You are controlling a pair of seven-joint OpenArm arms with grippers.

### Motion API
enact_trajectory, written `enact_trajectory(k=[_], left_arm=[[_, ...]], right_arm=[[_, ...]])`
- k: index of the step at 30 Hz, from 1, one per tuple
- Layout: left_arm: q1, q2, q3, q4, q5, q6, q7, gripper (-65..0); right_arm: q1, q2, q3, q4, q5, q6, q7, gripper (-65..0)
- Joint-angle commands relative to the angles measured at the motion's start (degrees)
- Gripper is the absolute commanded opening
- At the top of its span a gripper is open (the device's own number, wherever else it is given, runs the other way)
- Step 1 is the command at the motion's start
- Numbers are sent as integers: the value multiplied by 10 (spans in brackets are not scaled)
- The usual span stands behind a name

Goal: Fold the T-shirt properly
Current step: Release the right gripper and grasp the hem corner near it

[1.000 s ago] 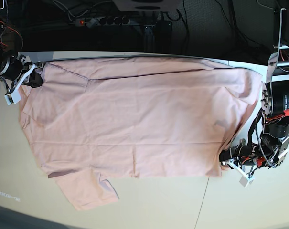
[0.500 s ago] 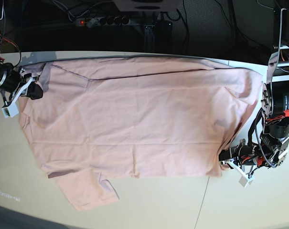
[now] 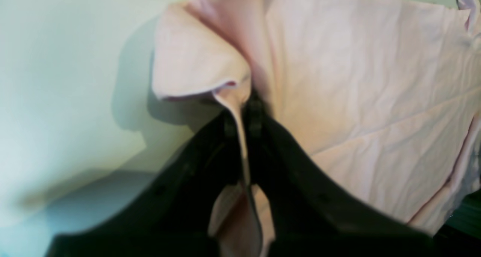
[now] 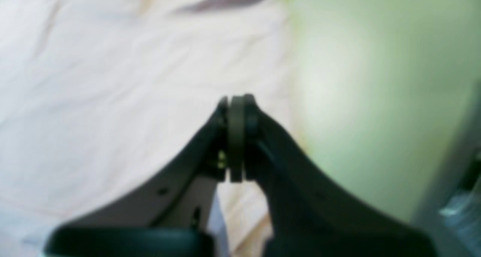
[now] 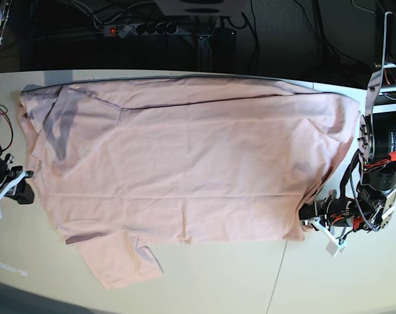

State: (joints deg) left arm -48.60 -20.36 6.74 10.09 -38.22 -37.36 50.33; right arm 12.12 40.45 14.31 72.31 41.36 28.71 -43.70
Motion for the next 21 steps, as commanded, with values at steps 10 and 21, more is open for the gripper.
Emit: enact_trajectory(k=[10, 21], left_arm=[[-12, -6, 2, 2, 16, -10, 21, -650], [-12, -6, 2, 2, 15, -10, 31, -650]], right_arm=[[268, 16, 7, -377, -75, 26, 105, -409], [337, -54, 7, -647, -164, 11, 179, -331]])
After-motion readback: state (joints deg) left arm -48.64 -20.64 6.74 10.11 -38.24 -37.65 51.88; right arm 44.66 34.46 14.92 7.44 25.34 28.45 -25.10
